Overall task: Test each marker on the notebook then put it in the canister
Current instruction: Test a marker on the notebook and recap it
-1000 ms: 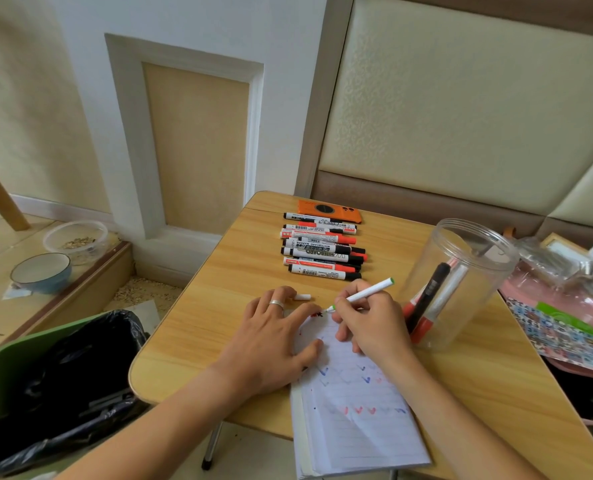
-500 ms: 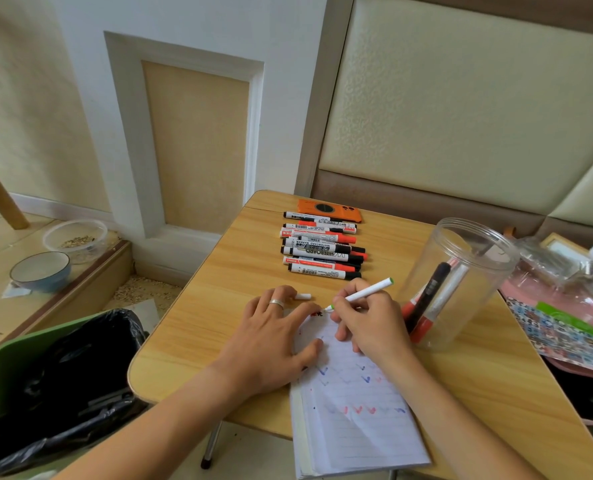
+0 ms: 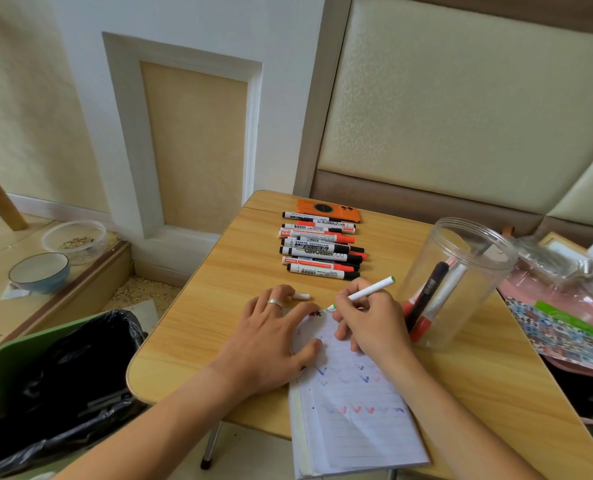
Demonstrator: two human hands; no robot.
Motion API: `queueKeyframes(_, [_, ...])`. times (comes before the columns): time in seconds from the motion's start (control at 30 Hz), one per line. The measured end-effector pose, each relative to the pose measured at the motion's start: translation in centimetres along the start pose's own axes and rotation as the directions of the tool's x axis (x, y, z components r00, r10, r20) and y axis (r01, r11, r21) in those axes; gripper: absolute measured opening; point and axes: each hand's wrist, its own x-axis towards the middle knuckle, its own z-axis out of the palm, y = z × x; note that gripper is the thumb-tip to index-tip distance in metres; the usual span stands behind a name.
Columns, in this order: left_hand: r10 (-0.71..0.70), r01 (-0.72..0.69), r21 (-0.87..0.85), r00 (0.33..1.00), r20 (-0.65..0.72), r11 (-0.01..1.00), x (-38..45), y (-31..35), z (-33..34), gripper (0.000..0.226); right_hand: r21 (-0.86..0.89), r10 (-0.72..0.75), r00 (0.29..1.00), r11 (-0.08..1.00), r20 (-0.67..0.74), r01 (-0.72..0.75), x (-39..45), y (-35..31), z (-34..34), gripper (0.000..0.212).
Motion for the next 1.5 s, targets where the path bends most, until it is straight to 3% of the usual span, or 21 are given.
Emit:
queueKeyframes(0.5, [0.019, -0.019, -0.042, 1.000, -0.017, 0.999, 0.5, 0.1, -0.2, 0.060, 0.017, -0.009, 0.998, 1.000, 0.055, 0.008, -0.3, 0.1, 0.1, 0.017])
queueKeyframes(0.6, [-0.023, 0.010, -0.120, 0.994, -0.104, 0.993, 0.8, 0.0, -0.2, 0.054, 0.045, -0.003, 0.999, 0.999, 0.054, 0.000, -0.3, 0.0, 0.1, 0.015])
queueKeyframes(0.73, [-0.102, -0.004, -0.345, 0.952, -0.290, 0.939, 0.8, -0.1, -0.6, 0.009, 0.185, 0.030, 0.998, 0.982, 0.057, -0.040, -0.8, -0.8, 0.2, 0.011])
queueKeyframes(0.87, [-0.132, -0.051, -0.450, 0.921, -0.366, 0.892, 0.6, 0.0, -1.2, 0.020, 0.418, 0.052, 0.988, 0.902, 0.147, -0.110, -1.6, -1.7, 0.8, 0.011])
queueKeyframes(1.13, [-0.172, -0.022, -0.510, 0.929, -0.328, 0.860, 0.6, 0.0, -1.3, 0.013, 0.557, 0.065, 0.985, 0.818, 0.161, -0.146, -1.8, -1.6, 1.3, 0.007])
queueKeyframes(1.5, [-0.142, -0.038, -0.521, 0.943, -0.301, 0.853, 0.5, 0.1, -1.3, 0.008, 0.567, 0.033, 0.980, 0.812, 0.196, -0.140, -1.7, -1.2, 1.3, 0.006])
